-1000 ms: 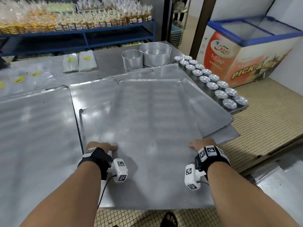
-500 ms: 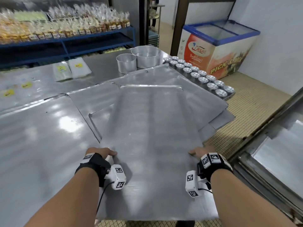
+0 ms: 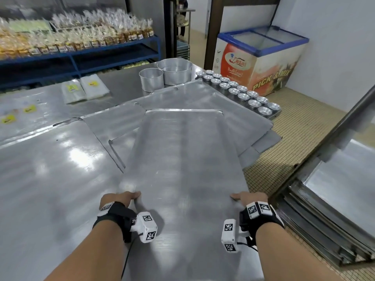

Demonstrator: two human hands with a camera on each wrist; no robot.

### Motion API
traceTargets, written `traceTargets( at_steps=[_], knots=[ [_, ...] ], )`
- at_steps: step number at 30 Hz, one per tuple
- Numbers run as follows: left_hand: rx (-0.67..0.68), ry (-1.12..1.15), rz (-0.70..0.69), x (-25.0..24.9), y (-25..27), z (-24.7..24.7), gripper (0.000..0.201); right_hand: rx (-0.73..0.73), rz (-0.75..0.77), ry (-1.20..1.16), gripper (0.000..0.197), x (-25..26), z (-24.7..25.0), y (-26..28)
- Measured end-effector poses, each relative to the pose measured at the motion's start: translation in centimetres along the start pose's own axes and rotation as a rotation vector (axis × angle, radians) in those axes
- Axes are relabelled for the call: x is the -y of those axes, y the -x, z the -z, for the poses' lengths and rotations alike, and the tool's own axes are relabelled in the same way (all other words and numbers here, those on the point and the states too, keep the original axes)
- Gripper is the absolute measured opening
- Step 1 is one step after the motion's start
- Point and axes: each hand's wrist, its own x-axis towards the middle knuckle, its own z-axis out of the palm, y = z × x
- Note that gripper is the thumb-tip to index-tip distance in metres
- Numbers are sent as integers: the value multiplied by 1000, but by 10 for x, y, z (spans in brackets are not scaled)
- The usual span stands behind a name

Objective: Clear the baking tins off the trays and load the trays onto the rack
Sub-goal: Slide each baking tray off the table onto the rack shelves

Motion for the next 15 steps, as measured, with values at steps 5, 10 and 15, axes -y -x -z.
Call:
traceTargets(
  at_steps=[5, 10, 15],
  knots=[
    [-60, 6, -37, 13, 22, -12, 54, -44, -22, -81, 57, -13, 22, 15],
    [-71, 3, -86, 20, 49, -28, 52, -89, -76, -170, 57, -36, 53, 21],
    [-50, -20, -149, 18, 72, -42, 59, -131, -84, -253, 49, -73, 83, 32]
  ],
)
